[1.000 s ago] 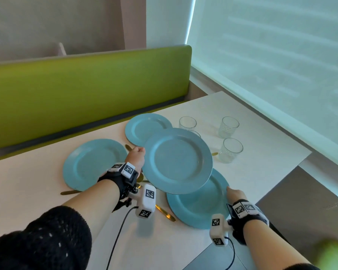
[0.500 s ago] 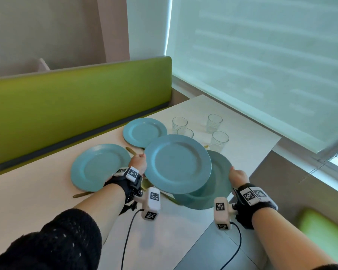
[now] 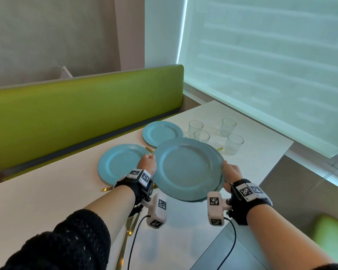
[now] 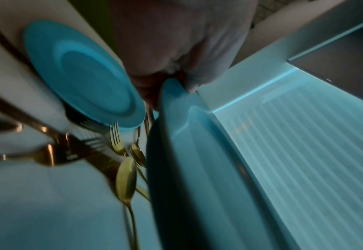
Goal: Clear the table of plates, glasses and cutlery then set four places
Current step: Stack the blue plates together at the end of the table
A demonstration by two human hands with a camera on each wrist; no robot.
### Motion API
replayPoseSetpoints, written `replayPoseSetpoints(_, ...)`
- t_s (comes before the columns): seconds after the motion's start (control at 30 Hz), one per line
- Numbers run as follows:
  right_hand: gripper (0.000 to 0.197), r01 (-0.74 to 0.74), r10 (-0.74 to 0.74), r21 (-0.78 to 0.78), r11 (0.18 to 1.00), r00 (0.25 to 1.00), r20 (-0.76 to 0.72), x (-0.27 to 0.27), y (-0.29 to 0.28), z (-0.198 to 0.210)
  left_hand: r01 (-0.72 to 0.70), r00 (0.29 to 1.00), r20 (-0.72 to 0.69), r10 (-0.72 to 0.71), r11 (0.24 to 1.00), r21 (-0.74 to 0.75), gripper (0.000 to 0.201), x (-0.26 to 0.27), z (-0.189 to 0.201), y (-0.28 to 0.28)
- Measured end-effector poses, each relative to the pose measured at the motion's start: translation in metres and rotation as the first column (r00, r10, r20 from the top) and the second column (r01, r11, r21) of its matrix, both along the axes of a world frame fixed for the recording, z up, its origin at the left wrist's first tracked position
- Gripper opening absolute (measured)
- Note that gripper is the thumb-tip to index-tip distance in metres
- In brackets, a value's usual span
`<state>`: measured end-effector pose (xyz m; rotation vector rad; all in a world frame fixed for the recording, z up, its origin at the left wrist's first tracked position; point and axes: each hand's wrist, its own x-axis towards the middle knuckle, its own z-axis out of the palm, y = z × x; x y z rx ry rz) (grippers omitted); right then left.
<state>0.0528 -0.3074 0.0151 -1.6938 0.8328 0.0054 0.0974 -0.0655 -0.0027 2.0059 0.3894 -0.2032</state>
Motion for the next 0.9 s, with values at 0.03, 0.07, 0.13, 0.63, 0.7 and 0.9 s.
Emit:
replayPoseSetpoints(0.03,0.045,-0.01,0.01,-0.005,1.0,1.0,-0.009,0.002,0.005,-0.001,0.004,1.0,0.008,-0.004,0.999,0.038,0.039,-0.001,0.001,0.005)
replayPoseSetpoints(0.07,0.045,-0.02,0.02,-0.006,1.0,1.0,-0.015,0.004,0.01,-0.003,0.008,1.0,0.01,-0.009,0.998,0.068,0.039,0.0,0.0,0.01)
replayPoseSetpoints(0.13,0.045,-0.046,0.045,-0.026,0.999,0.999,-0.026,0.009,0.02,-0.005,0.005,1.0,0.01,-0.006,0.995,0.104,0.038,0.0,0.0,0.018)
replayPoseSetpoints(0.63,0.04,-0.254,0.254,-0.017,0.967,0.967,0.012,0.11,0.064,-0.023,0.051,0.989,-0.139,-0.046,0.998,0.037,0.028,0.055,-0.019,0.062)
replayPoseSetpoints(0.7,0.04,-0.271,0.271,-0.038,0.962,0.963,0.0,0.134,0.058,-0.038,0.044,0.978,-0.209,-0.015,0.99,0.135,0.034,0.064,-0.028,0.077)
replayPoseSetpoints(0.9,0.031,-0.244,0.246,-0.05,0.968,0.969,0.029,0.172,0.055,-0.038,-0.187,0.847,-0.358,0.392,0.852,0.489,0.041,0.067,-0.064,0.133)
